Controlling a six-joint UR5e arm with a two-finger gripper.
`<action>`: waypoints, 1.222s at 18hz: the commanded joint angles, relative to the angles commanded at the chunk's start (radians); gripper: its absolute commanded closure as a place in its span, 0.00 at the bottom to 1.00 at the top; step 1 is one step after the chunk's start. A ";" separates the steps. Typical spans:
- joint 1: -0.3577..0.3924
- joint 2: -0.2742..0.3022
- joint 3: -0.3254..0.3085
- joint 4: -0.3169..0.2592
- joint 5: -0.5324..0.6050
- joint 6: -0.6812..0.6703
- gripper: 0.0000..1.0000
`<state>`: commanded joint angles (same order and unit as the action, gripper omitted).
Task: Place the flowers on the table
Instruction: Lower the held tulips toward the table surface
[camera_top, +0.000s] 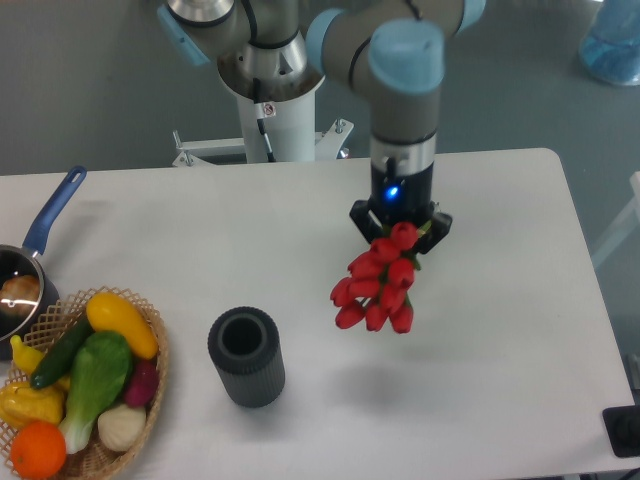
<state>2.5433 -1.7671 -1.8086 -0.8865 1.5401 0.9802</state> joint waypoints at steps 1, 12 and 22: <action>0.002 0.000 0.000 -0.006 0.000 0.000 0.76; 0.074 -0.066 0.028 -0.002 0.017 -0.009 0.75; 0.080 -0.147 0.043 0.009 0.015 -0.002 0.75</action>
<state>2.6231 -1.9143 -1.7657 -0.8774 1.5555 0.9787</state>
